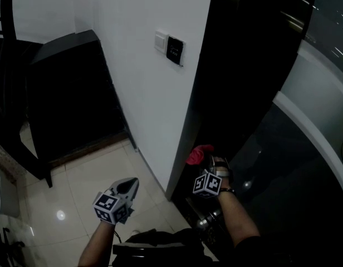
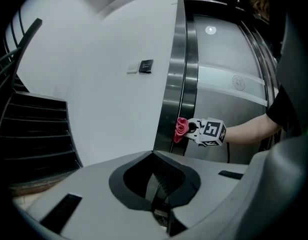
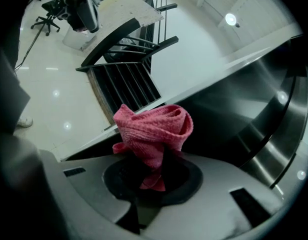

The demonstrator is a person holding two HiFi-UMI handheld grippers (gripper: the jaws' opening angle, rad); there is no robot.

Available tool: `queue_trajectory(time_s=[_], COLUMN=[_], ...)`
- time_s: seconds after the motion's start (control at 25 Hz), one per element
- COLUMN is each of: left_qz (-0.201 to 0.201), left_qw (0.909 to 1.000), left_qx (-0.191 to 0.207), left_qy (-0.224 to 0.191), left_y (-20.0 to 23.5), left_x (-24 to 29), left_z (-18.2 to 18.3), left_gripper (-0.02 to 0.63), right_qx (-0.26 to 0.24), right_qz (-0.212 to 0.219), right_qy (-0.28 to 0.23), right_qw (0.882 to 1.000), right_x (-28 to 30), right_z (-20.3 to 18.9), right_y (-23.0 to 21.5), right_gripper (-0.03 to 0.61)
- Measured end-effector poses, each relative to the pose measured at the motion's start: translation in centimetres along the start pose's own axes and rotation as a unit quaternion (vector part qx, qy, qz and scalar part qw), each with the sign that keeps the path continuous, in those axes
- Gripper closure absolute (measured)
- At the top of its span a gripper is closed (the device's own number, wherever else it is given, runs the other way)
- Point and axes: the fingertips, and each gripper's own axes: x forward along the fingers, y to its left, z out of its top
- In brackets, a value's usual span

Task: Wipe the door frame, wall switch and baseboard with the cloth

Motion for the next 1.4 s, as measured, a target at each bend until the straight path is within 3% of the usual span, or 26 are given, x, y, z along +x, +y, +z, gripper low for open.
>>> queue_trajectory(time_s=[0.4, 0.52, 0.8, 0.92, 1.04, 1.24, 1.4], left_qz=[0.018, 0.024, 0.003, -0.017, -0.037, -0.066, -0.059], left_qw=[0.9997, 0.9995, 0.9998, 0.9997, 0.9992, 0.9977, 0.998], left_qx=[-0.005, -0.005, 0.003, 0.007, 0.012, 0.012, 0.008], left_qy=[0.015, 0.019, 0.019, 0.016, 0.011, -0.006, -0.02], left_y=[0.8, 1.0, 0.1, -0.6, -1.3, -2.8, -1.8], left_x=[-0.2, -0.6, 0.9, 1.8, 3.4, 4.6, 3.9], left_z=[-1.6, -1.6, -1.5, -1.0, -0.6, 0.5, 1.5], left_gripper=[0.621, 0.621, 0.621, 0.621, 0.621, 0.621, 0.621], right_qx=[-0.003, 0.021, 0.009, 0.019, 0.016, 0.008, 0.006], right_qz=[0.051, 0.049, 0.081, 0.028, -0.076, -0.229, -0.304], right_qy=[0.01, 0.01, 0.02, -0.002, -0.023, -0.037, -0.03], right_qw=[0.999, 0.999, 0.996, 0.999, 0.997, 0.973, 0.952], right_x=[1.6, 1.6, 2.0, -0.5, -3.5, -8.3, -9.9], right_z=[-1.7, -1.6, -2.6, -1.6, -0.5, 2.7, 4.9], right_y=[4.6, 5.1, 6.3, -0.1, -10.9, -28.9, -38.0], right_gripper=[0.518, 0.518, 0.518, 0.52, 0.518, 0.518, 0.518])
